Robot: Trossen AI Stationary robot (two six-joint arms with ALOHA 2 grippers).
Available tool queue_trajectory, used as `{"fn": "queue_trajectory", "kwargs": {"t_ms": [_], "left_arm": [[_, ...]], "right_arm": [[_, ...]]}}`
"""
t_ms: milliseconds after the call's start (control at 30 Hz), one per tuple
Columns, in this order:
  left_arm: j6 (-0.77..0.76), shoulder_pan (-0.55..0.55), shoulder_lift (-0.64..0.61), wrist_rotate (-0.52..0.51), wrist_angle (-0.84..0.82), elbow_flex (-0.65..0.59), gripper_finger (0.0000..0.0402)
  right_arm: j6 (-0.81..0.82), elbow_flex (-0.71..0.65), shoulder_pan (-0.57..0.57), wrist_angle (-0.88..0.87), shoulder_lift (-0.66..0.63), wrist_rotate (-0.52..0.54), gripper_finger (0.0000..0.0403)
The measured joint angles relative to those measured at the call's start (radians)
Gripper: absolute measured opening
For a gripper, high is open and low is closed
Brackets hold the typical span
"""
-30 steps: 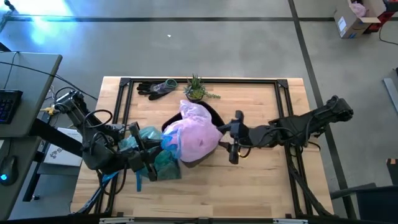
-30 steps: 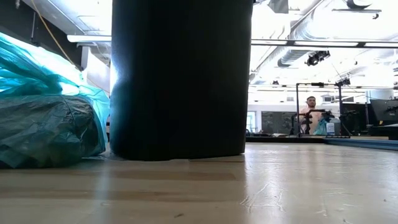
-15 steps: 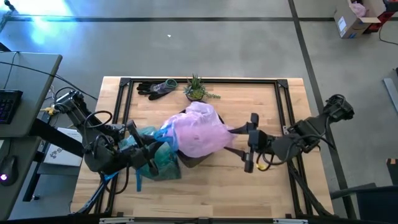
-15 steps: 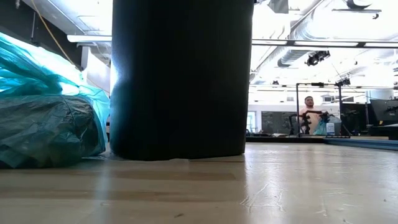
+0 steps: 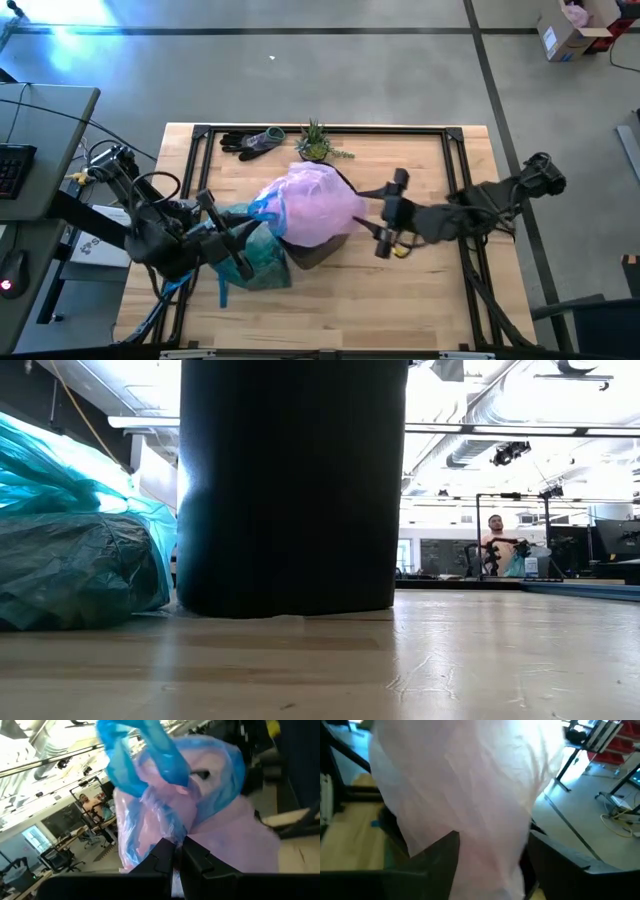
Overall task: Place trash/remove bag and relplace
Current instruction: Put the pink trash bag into the trash bin
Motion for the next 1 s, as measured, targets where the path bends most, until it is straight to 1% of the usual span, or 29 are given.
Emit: {"fn": "queue_trajectory", "kwargs": {"t_ms": [33,100,233,333,400,467,567,667,800,1000], "left_arm": [[0.027,0.000,0.000,0.000,0.040,0.000,0.0000],[0.084,0.000,0.000,0.000,0.112,0.000,0.0000],[0.168,0.001,0.000,0.009,0.213,0.000,0.0000],[0.217,0.007,0.000,0.018,0.273,0.000,0.0000],[0.229,0.014,-0.001,0.023,0.279,0.000,0.0000],[0.239,0.021,-0.001,0.017,0.274,0.000,0.0000],[0.227,0.029,-0.001,-0.002,0.211,0.000,0.0000],[0.179,0.030,0.000,-0.003,0.126,0.000,0.0000],[0.125,0.035,0.000,-0.003,0.047,0.000,0.0000],[0.109,0.035,0.000,-0.002,0.016,0.000,0.0000]], "right_arm": [[-0.008,0.000,-0.021,0.001,0.010,-0.017,0.0216],[-0.023,0.000,-0.064,0.015,0.038,-0.068,0.0184],[-0.065,0.000,-0.137,0.059,0.103,-0.164,0.0092],[-0.067,0.000,-0.197,0.064,0.155,-0.226,0.0023],[-0.035,0.000,-0.235,0.049,0.188,-0.293,0.0009],[0.019,0.000,-0.266,0.008,0.215,-0.356,0.0019],[0.074,0.000,-0.287,-0.045,0.226,-0.383,0.0042],[0.099,0.000,-0.277,-0.051,0.210,-0.347,0.0064],[0.089,0.000,-0.238,-0.022,0.150,-0.288,0.0095],[0.080,0.000,-0.167,0.015,0.047,-0.228,0.0142]]}}
